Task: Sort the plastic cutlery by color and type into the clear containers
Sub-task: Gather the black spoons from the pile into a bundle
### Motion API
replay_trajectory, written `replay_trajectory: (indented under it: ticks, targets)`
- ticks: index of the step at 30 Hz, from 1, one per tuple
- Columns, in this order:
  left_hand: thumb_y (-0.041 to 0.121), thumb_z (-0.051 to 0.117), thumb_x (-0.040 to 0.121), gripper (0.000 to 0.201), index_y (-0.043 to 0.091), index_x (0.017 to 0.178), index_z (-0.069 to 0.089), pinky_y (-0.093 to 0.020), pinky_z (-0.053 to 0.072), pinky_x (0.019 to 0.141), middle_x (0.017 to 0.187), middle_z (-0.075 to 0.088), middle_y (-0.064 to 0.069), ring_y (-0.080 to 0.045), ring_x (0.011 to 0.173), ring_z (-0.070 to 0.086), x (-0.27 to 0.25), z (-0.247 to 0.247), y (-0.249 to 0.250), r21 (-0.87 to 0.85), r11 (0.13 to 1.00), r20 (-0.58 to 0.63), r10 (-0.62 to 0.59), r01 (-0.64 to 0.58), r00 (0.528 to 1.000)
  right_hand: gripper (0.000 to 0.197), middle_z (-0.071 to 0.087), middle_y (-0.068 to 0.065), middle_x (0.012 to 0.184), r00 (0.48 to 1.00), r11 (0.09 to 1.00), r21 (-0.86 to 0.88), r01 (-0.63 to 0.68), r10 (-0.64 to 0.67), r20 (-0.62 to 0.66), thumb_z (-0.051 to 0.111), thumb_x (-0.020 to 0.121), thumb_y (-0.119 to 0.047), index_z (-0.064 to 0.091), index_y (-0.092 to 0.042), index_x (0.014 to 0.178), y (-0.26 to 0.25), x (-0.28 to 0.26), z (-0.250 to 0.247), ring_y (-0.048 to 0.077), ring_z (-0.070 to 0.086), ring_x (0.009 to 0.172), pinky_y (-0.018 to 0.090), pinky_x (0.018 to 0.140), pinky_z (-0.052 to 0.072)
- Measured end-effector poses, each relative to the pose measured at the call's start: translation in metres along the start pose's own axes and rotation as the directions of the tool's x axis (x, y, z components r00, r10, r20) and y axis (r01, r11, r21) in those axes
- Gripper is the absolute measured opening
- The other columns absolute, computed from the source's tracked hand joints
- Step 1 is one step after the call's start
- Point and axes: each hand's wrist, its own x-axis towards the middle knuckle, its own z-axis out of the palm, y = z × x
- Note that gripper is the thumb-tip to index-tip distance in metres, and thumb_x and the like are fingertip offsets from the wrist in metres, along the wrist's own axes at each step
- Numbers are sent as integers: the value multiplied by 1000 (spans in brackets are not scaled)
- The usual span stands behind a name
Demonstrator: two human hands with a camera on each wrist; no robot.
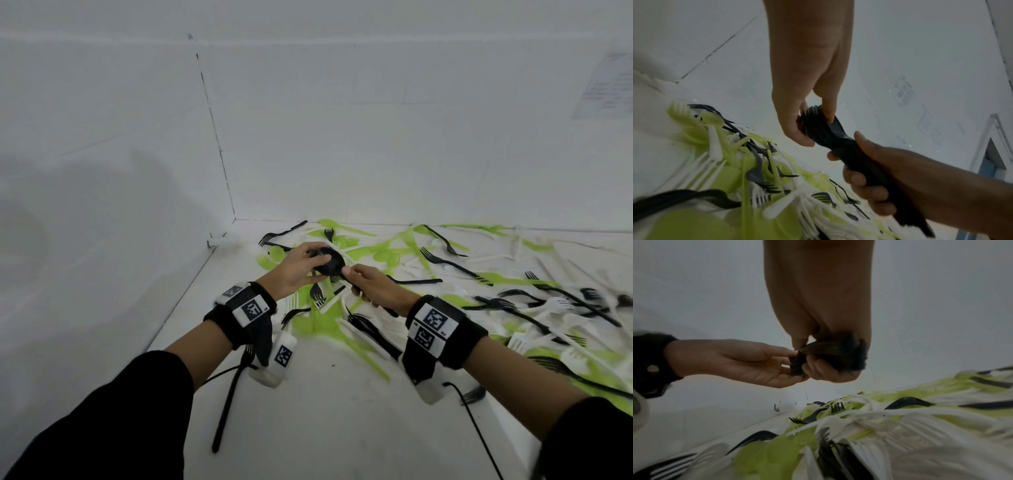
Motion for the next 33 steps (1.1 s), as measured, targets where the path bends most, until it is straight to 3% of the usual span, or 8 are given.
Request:
replay_trajectory:
  ticks: [5,9,11,14,16,20,23,33]
  targets:
    - [12,52,94,26,2,117,57,-26,53,81,97,60,-3,-16,94,60,-8,6,-6,55,996,59,72,-75,996,33,67,3,75,968,998,-52,44,-56,-244,63,85,-41,68,-9,89,4,-9,-5,10,58,53,20,46,43]
    - [9,55,92,28,2,119,58,-26,53,83,100,62,-6,-15,92,61,-8,17,-7,69,992,105,101,-109,989,31,68,2,73,954,999,-45,13,-26,-297,71,78,-41,72,-10,85,10,-18,-16,11,60,54,24,50,46]
    - [12,58,91,28,4,118,60,-22,55,79,101,63,-5,-13,91,63,-5,33,-4,99,987,142,112,-126,984,30,69,4,73,939,999,-38,8,-20,-342,74,76,-38,73,-10,84,16,-30,-29,12,60,53,18,47,45]
    - [11,60,89,29,1,117,61,-16,54,72,99,65,-7,-10,86,64,-1,55,3,146,973,177,151,-177,973,23,66,3,68,935,999,-21,28,-34,-353,76,75,-28,73,-8,87,22,-47,-51,3,57,47,10,43,40]
    - [8,60,89,30,-2,117,60,-16,55,74,95,66,-6,-7,81,65,0,62,8,118,976,183,158,-182,970,23,67,4,73,950,1000,15,24,-18,-310,75,77,-22,71,-8,95,22,-55,-63,-1,58,50,13,51,45]
    - [5,59,89,29,-3,117,59,-18,54,75,92,65,-7,-8,76,66,2,127,18,87,987,307,101,-134,946,20,68,5,77,917,999,30,-17,27,-398,76,76,-16,71,-9,94,47,-100,-111,2,61,55,14,63,48]
    - [5,58,89,24,3,113,61,-16,55,71,85,67,0,-2,71,67,0,176,20,93,987,381,86,-131,920,20,70,16,80,881,995,96,-27,69,-469,76,75,-11,71,-8,93,64,-133,-138,6,62,62,27,68,53]
    - [6,59,89,25,3,114,61,-16,55,69,90,65,-1,-3,76,66,-27,364,13,107,982,570,66,-154,819,24,68,8,85,769,982,113,-151,188,-611,76,75,-13,70,-11,98,134,-272,-238,10,57,70,17,61,48]
